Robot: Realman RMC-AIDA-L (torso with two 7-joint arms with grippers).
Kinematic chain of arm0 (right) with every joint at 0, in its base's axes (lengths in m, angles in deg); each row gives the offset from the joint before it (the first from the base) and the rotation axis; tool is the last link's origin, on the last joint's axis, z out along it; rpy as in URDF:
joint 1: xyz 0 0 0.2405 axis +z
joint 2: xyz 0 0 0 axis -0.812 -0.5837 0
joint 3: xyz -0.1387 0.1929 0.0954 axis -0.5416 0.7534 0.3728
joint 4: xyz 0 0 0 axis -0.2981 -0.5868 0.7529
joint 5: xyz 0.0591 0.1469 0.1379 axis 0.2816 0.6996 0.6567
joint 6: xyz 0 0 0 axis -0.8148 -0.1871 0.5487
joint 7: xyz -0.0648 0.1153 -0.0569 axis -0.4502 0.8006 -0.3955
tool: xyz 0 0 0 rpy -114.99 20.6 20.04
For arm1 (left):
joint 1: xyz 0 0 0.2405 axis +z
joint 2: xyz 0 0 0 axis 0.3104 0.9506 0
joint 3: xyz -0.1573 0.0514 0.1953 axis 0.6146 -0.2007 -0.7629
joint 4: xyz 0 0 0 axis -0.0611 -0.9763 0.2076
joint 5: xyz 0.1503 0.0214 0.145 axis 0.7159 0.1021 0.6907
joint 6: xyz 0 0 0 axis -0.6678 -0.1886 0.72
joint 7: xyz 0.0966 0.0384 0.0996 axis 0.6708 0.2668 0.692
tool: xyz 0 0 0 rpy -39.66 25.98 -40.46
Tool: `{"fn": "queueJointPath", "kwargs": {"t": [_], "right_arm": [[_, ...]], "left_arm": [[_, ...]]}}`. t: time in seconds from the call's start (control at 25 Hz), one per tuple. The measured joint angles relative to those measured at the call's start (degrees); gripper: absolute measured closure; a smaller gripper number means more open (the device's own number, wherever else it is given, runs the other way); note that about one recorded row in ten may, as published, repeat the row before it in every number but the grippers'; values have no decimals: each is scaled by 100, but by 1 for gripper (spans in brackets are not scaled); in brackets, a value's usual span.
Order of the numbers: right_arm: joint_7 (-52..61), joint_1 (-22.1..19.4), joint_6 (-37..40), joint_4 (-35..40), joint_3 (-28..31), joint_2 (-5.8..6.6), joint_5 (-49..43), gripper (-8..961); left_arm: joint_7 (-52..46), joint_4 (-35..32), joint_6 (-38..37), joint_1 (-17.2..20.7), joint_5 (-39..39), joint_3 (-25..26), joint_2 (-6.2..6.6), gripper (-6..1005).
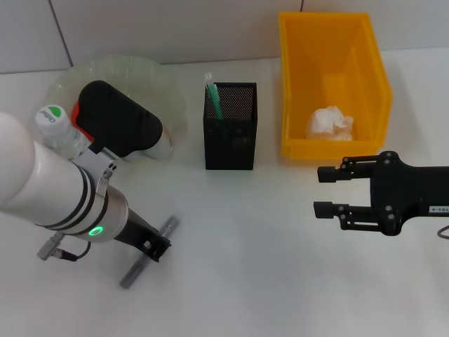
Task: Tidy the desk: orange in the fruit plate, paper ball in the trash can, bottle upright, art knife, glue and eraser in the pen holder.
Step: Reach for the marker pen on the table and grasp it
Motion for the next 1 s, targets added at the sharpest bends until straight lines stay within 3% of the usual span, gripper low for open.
{"fn": "queueJointPath", "kwargs": {"t": [0.12,0.36,1.0], "right_arm": [[0,4,-28,0,0,0,0,379],[0,25,-42,1,0,0,0,379],[0,67,-49,0,0,0,0,380]], "left_arm": [[-1,0,-4,0,-10,20,0,796],[2,-1,-32,-1,-33,31,7,837],[1,59,-60,-18,-56,45,8,880]]}}
